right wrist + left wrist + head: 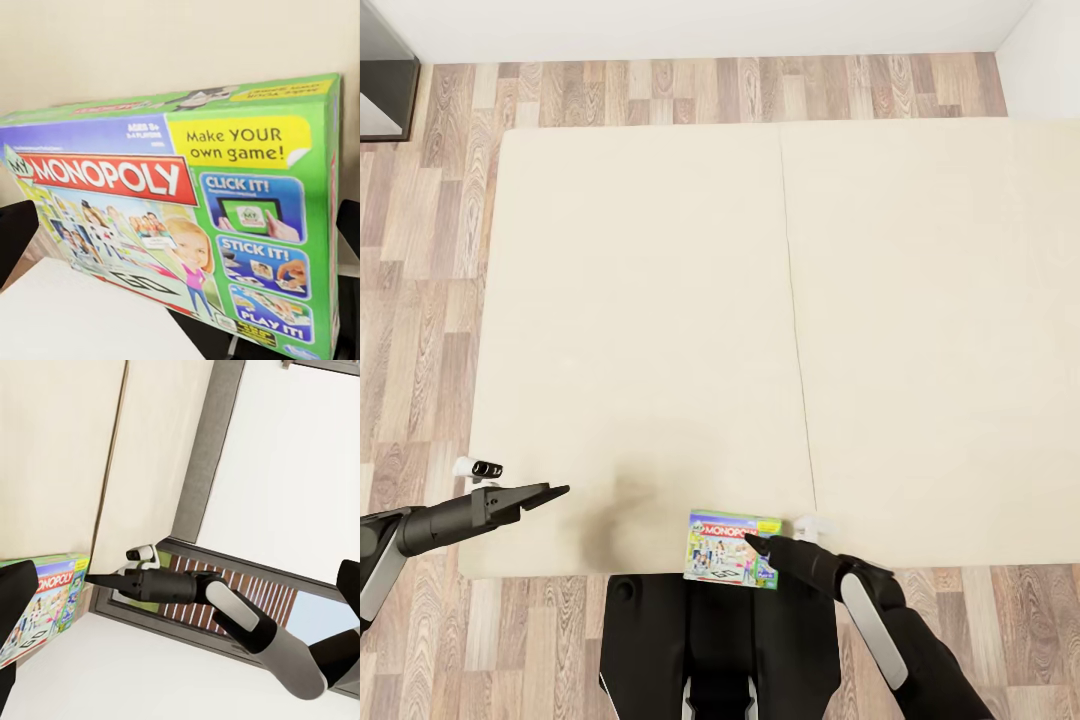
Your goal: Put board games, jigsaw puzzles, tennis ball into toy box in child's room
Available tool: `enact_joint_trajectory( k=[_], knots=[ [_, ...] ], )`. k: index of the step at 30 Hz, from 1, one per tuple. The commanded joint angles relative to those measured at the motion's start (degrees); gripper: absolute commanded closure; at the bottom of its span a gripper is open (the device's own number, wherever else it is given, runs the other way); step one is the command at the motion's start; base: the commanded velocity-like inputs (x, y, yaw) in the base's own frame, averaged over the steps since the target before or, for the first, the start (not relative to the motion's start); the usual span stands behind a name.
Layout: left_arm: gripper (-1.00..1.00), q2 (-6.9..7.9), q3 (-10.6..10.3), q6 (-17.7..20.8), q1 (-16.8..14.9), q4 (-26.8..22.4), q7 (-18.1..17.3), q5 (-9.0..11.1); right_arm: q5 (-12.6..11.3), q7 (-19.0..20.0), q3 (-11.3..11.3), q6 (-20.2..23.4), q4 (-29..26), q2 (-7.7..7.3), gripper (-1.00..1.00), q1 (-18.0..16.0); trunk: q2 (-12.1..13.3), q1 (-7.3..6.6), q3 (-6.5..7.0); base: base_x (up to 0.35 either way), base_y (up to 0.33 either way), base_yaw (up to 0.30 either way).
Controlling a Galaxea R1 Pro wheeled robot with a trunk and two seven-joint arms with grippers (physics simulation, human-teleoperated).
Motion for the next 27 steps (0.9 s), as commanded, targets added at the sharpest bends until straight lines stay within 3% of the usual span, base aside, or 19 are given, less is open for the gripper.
enact_joint_trajectory(
  k=[1,14,27],
  knots=[
    [-1.0,0.02,0.0,0.6,0.0,0.0,-0.2,0.0,-0.1,0.0,0.1,0.2,-0.1,-0.03,-1.0,0.0,-0.1,0.03,-0.05,0.0,0.0,0.0],
    [-1.0,0.02,0.0,0.6,0.0,0.0,-0.2,0.0,-0.1,0.0,0.1,0.9,-0.2,-0.12,-1.0,-0.3,-0.1,0.03,-0.05,0.0,0.0,0.0],
    [-1.0,0.02,0.0,0.6,0.0,0.0,-0.2,0.0,-0.1,-0.4,0.1,6.2,0.1,-0.12,-1.0,-1.7,-0.1,0.03,-0.05,0.0,0.0,0.0]
  ],
)
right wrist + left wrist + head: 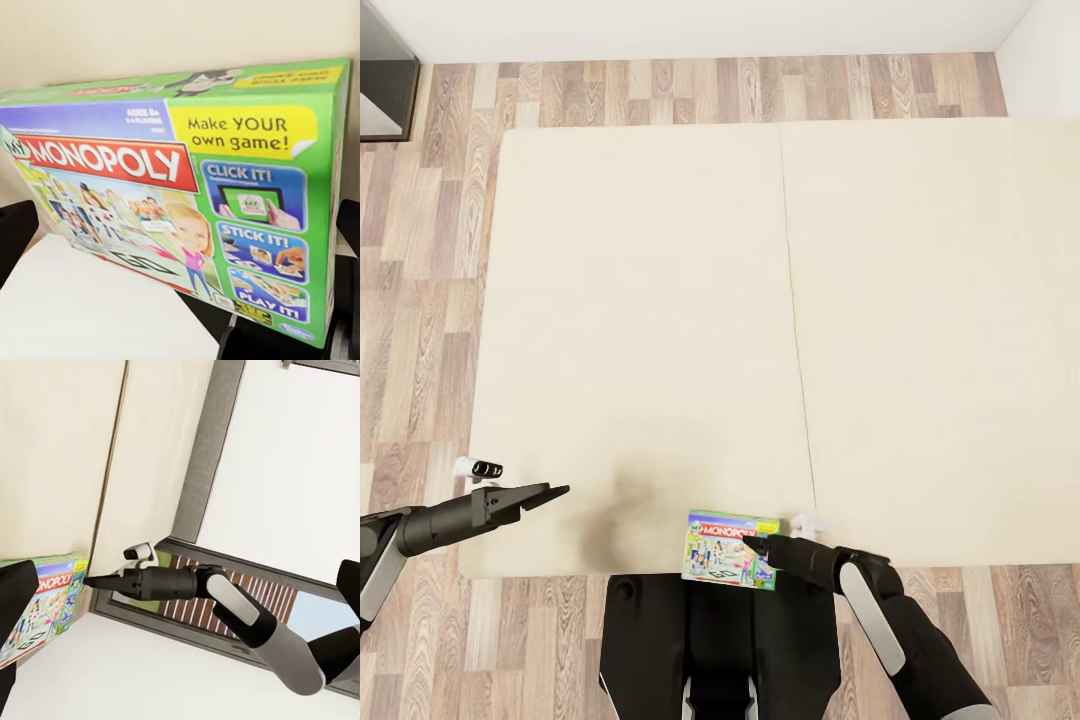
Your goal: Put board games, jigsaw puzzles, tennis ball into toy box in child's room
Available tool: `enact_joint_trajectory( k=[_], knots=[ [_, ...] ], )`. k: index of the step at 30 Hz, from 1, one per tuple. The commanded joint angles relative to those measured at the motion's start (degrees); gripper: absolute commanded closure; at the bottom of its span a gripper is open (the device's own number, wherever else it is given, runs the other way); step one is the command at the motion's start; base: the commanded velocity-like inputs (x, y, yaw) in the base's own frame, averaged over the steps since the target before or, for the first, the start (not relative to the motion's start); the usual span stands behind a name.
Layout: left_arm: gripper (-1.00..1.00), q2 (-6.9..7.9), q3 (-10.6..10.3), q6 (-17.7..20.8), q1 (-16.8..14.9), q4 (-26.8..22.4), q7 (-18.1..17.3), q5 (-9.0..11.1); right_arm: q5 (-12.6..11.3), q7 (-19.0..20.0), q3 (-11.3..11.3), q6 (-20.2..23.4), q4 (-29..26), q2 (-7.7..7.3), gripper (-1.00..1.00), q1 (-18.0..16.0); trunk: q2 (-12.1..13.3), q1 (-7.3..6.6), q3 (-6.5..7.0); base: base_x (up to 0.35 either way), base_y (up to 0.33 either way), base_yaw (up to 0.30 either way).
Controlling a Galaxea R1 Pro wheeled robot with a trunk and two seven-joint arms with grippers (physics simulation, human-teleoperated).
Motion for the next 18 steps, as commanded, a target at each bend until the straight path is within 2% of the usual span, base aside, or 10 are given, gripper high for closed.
enact_joint_trajectory(
  k=[1,18],
  knots=[
    [-1.0,0.02,0.0,0.6,0.0,0.0,-0.2,0.0,0.0,0.1,0.0,0.3,0.0,-0.04,-1.0,0.0,-0.1,0.03,-0.05,0.0,0.0,0.0],
    [-1.0,0.02,0.0,0.6,0.0,0.0,-0.2,0.0,-0.1,0.5,0.0,-0.3,-0.2,0.05,-1.0,0.0,-0.1,0.03,-0.05,0.0,0.0,0.0]
  ],
)
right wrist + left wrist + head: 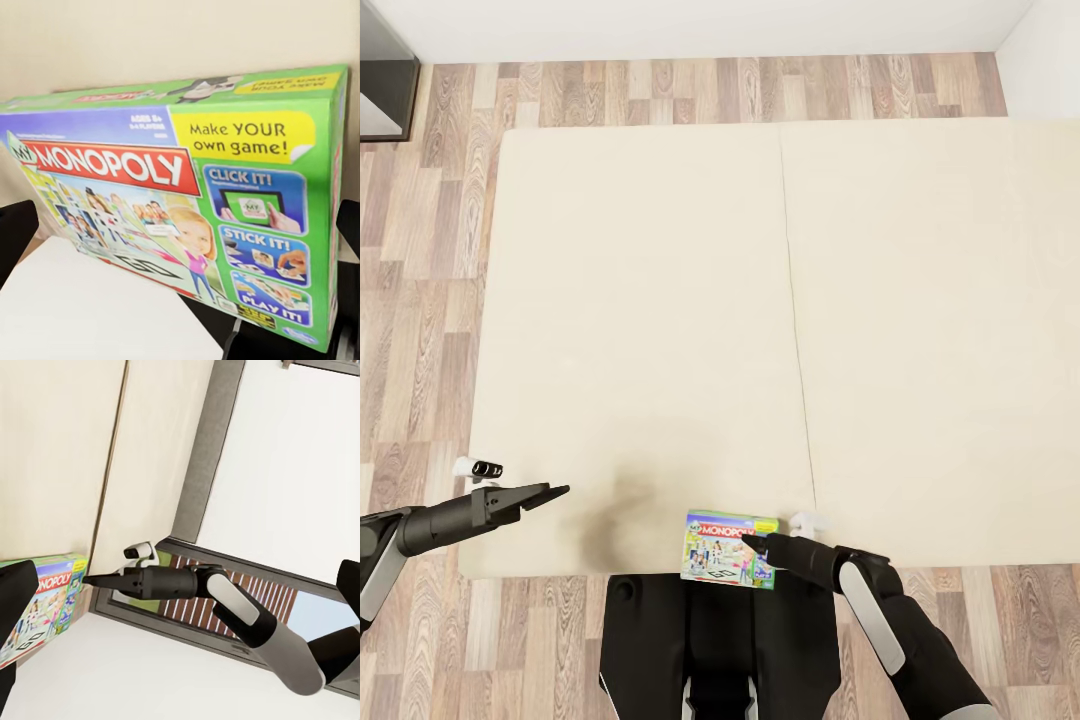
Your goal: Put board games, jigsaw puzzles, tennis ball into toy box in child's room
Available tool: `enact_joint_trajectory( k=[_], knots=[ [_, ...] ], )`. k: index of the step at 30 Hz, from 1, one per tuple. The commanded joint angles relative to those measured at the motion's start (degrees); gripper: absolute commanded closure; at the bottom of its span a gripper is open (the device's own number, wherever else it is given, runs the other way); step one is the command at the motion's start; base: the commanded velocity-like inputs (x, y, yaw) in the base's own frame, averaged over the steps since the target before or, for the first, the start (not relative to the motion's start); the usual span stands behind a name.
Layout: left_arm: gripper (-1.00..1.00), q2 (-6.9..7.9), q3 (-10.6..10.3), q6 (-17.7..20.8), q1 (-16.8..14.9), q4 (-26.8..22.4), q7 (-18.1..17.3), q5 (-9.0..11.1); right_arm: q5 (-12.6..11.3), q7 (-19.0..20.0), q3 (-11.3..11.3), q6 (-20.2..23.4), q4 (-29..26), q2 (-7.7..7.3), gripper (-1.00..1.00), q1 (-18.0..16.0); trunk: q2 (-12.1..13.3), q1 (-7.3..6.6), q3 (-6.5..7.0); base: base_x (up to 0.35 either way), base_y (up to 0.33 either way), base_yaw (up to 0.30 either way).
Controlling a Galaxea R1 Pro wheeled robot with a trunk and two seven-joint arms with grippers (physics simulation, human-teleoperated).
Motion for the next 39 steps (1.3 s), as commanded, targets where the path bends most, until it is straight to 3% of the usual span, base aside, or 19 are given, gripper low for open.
enact_joint_trajectory(
  k=[1,27,39],
  knots=[
    [-1.0,0.02,0.0,0.6,0.0,0.0,-0.2,0.0,0.0,0.1,0.0,0.1,0.0,-0.04,-1.0,0.0,-0.1,0.03,-0.05,0.0,0.0,0.0],
    [-1.0,0.02,0.0,0.6,0.0,0.0,-0.2,0.0,-0.3,0.2,0.0,-2.2,1.3,0.32,-1.0,-0.1,-0.1,0.03,-0.05,0.0,0.0,0.0],
    [-1.0,0.02,0.0,0.6,0.0,0.0,-0.3,0.0,-0.5,1.1,0.3,-1.9,7.9,1.43,-1.0,-2.9,-0.1,0.03,-0.05,0.0,0.0,0.0]
  ],
)
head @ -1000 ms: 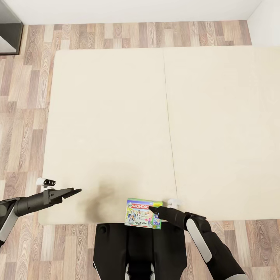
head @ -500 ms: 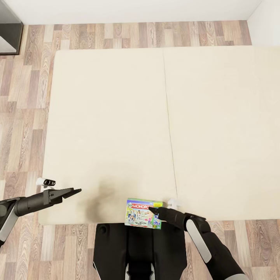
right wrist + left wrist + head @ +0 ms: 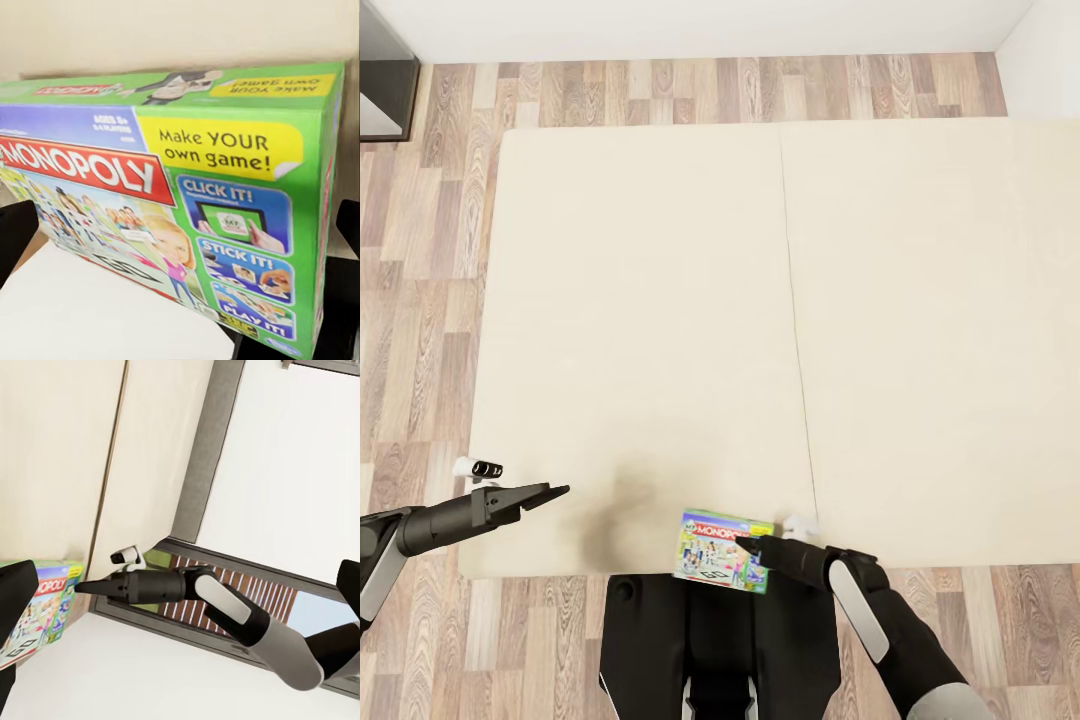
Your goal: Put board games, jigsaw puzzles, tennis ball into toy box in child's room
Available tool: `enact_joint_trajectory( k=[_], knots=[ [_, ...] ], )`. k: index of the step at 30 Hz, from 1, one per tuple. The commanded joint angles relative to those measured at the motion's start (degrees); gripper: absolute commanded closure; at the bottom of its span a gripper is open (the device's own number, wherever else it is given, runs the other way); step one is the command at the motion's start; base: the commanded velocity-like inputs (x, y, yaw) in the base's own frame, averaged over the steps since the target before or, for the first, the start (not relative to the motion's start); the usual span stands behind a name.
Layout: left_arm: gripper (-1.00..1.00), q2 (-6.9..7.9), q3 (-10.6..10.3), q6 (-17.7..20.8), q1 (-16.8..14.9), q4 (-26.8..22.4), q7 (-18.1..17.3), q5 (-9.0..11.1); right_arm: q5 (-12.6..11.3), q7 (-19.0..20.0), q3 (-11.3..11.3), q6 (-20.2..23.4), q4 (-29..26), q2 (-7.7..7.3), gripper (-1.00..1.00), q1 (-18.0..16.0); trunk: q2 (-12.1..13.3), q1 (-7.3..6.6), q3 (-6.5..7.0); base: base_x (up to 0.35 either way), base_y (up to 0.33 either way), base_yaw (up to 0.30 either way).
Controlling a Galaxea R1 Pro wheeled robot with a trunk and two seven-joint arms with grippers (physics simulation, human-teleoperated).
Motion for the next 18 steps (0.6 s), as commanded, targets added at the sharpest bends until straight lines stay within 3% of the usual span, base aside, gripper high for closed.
enact_joint_trajectory(
  k=[1,18],
  knots=[
    [-1.0,0.02,0.0,0.6,0.0,0.0,-0.2,0.0,0.0,0.6,-0.1,0.2,0.2,0.02,-1.0,-0.1,-0.1,0.03,-0.05,0.0,0.0,0.0],
    [-1.0,0.02,0.0,0.6,0.0,0.0,-0.2,0.0,0.0,2.0,-0.1,0.0,0.3,0.05,-1.0,-0.3,-0.1,0.03,-0.05,0.0,0.0,0.0]
  ],
)
